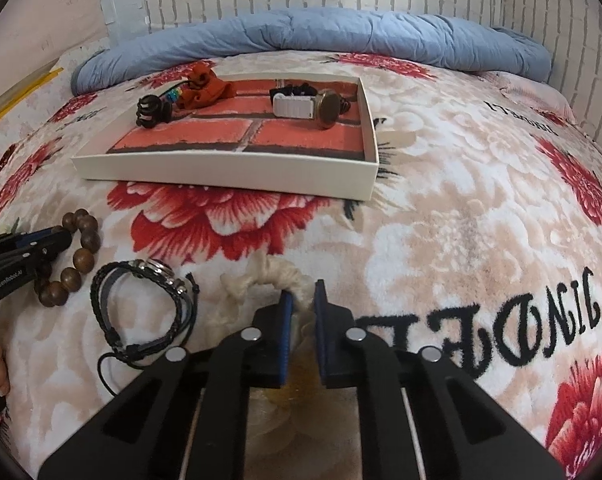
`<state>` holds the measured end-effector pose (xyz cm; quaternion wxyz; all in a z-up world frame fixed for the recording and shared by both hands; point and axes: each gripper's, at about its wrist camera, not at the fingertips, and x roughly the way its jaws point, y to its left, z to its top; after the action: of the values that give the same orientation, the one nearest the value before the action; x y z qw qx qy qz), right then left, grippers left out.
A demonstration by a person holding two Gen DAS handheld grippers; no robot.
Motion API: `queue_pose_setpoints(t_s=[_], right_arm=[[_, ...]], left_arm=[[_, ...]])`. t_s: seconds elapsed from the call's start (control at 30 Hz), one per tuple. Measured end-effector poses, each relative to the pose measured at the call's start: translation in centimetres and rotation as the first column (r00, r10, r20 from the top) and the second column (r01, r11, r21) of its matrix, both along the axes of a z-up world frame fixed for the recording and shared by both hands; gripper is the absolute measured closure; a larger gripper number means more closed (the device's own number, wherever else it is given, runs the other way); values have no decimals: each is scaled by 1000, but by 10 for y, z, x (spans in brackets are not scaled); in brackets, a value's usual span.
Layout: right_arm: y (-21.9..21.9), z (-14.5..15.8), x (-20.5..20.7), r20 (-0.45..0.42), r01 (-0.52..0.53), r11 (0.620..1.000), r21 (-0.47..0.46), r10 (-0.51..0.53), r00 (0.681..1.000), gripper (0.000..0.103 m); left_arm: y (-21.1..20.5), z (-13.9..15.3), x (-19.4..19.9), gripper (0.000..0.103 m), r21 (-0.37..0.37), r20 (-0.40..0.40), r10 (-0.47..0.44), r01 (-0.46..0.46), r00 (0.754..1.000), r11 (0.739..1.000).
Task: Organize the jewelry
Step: 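Grasp the brown bead bracelet with the left tool while the right tool grasps the white flower scrunchie, then carry the bead bracelet and flower scrunchie into the tray with both tools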
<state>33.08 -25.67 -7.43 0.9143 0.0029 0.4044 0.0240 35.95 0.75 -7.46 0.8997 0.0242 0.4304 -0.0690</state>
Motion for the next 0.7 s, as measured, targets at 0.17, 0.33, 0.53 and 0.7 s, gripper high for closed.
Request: queue_pose_setpoints(t_s=[0.17, 0.33, 0.53, 0.7], right_arm=[[-1, 10, -4, 37, -1, 1000, 8, 1, 999, 93], [0, 23, -2, 68, -10, 1000, 16, 9, 998, 93], [5, 46, 10, 115, -17, 1000, 26, 14, 993, 93], [9, 67, 27, 157, -12, 999, 33, 7, 988, 93]], left_arm=[[-1, 8, -6, 85, -21, 33, -14, 14, 999, 1000], [-5, 28, -18, 85, -52, 111, -45, 51, 993, 997], [-19, 58, -26, 85, -52, 200, -100, 113, 975, 992], [-27, 84, -13, 85, -60, 249, -116, 135, 962, 989]])
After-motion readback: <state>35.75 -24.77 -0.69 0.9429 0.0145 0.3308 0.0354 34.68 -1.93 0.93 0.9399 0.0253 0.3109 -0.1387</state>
